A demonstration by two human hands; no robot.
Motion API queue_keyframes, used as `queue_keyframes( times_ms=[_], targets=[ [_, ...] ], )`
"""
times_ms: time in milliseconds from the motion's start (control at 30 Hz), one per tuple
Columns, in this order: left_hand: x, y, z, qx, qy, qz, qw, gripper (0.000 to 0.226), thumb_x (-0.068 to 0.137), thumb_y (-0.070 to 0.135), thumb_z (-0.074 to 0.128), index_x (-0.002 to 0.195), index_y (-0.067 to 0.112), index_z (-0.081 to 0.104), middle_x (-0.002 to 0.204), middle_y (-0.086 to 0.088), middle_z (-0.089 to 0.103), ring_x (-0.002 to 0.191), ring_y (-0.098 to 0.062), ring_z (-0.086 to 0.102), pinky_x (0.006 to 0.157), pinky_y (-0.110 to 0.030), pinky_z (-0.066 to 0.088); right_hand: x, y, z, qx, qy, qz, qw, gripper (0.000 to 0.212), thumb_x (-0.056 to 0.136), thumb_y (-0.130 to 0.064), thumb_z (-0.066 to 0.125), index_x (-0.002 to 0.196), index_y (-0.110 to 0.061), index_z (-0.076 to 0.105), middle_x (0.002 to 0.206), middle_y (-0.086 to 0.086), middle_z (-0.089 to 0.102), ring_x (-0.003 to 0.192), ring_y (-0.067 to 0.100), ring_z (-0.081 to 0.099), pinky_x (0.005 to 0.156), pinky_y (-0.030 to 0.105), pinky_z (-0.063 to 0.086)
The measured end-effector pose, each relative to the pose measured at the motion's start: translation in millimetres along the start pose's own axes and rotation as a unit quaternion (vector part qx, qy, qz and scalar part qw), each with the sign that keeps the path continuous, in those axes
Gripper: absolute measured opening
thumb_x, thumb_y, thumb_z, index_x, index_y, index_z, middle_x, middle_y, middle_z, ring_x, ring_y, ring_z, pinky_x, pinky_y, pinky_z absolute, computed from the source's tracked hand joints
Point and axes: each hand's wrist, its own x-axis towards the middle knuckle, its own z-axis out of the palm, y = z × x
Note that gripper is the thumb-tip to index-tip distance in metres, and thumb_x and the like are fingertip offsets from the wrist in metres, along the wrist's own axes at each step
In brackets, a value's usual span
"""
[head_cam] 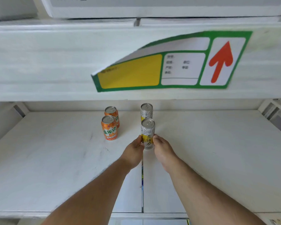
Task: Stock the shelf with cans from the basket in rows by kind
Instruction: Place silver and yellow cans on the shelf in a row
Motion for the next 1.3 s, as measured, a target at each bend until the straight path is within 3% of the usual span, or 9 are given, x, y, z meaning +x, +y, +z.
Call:
queue_keyframes(
  times_ms=[167,300,433,633,767,867,1033,1167,1300],
  targets=[
    [21.4,13.6,-5.4,0.015,0.003,0.014,1.0,0.046,0.096,0.033,0.04,0.136,0.053,0.051,0.129,0.016,0.065,0.114,-0.007,0.056,0.111,-0.036,0.042,25.5,-7.1,0.4,-0.006,-0.004,-0.008,1.0,0.038,0.108,-0.031,0.034,0.116,-0.02,0.069,0.113,-0.002,0.069,0.11,0.016,0.061,0.091,0.03,0.041],
    [39.6,12.3,-8.6,0.012,-0.001,-0.003,1.0,0.049,0.094,0.039,0.041,0.141,0.052,0.044,0.135,0.019,0.061,0.127,-0.007,0.053,0.114,-0.039,0.039,39.0,-8.6,2.3,-0.009,-0.004,-0.009,1.0,0.039,0.107,-0.033,0.034,0.113,-0.018,0.07,0.116,0.002,0.072,0.112,0.018,0.064,0.09,0.031,0.044],
    [51.8,8.3,-10.0,0.017,0.001,-0.013,1.0,0.051,0.094,0.042,0.041,0.145,0.05,0.04,0.136,0.017,0.06,0.127,-0.009,0.053,0.114,-0.04,0.039,45.0,-11.7,2.4,-0.013,0.002,-0.013,1.0,0.039,0.106,-0.032,0.034,0.11,-0.016,0.069,0.114,0.004,0.072,0.112,0.022,0.065,0.09,0.032,0.045],
    [42.0,19.2,-10.0,0.016,-0.001,-0.017,1.0,0.057,0.093,0.043,0.043,0.15,0.045,0.036,0.146,0.011,0.053,0.129,-0.013,0.052,0.115,-0.04,0.038,44.4,-15.1,1.5,-0.013,0.003,-0.008,1.0,0.04,0.109,-0.032,0.034,0.124,-0.015,0.068,0.124,0.005,0.068,0.117,0.02,0.06,0.095,0.03,0.039],
    [20.7,18.8,-11.0,0.038,0.01,-0.043,0.998,0.065,0.099,0.038,0.044,0.159,0.032,0.017,0.162,0.007,0.03,0.143,-0.02,0.04,0.119,-0.042,0.032,29.6,-15.0,-0.3,-0.024,0.006,0.0,1.0,0.041,0.109,-0.03,0.035,0.135,-0.015,0.063,0.125,-0.002,0.06,0.115,0.015,0.052,0.1,0.029,0.036],
    [-8.1,15.4,-16.6,0.037,0.012,-0.046,0.998,0.063,0.102,0.036,0.045,0.159,0.031,0.02,0.161,0.007,0.031,0.143,-0.021,0.04,0.119,-0.039,0.032,4.6,-11.2,1.1,-0.03,0.018,0.021,0.999,0.041,0.109,-0.034,0.036,0.137,-0.018,0.061,0.14,0.003,0.062,0.125,0.021,0.055,0.108,0.033,0.04],
    [-69.2,-0.2,-38.3,0.071,0.034,-0.015,0.997,0.058,0.104,0.038,0.045,0.158,0.025,0.027,0.158,0.005,0.036,0.145,-0.014,0.035,0.109,-0.022,0.029,-57.6,-17.0,17.7,-0.073,0.02,0.015,0.997,0.047,0.11,-0.034,0.034,0.152,-0.016,0.047,0.157,0.0,0.047,0.146,0.019,0.041,0.112,0.029,0.03],
    [-115.8,-18.0,-63.6,0.101,0.038,0.001,0.994,0.061,0.103,0.042,0.047,0.158,0.023,0.027,0.161,0.003,0.033,0.147,-0.012,0.032,0.119,-0.034,0.03,-104.2,-19.5,47.7,-0.16,-0.024,0.007,0.987,0.054,0.108,-0.046,0.035,0.157,-0.023,0.042,0.159,-0.007,0.043,0.152,0.018,0.035,0.123,0.034,0.027],
    [-162.6,-29.9,-85.8,0.123,0.069,0.008,0.99,0.061,0.102,0.041,0.048,0.157,0.02,0.029,0.16,0.002,0.036,0.148,-0.012,0.031,0.12,-0.033,0.028,-144.9,-26.7,72.7,-0.246,-0.073,-0.005,0.967,0.063,0.107,-0.052,0.036,0.163,-0.023,0.028,0.169,-0.007,0.028,0.155,0.015,0.03,0.126,0.035,0.023]
  ],
)
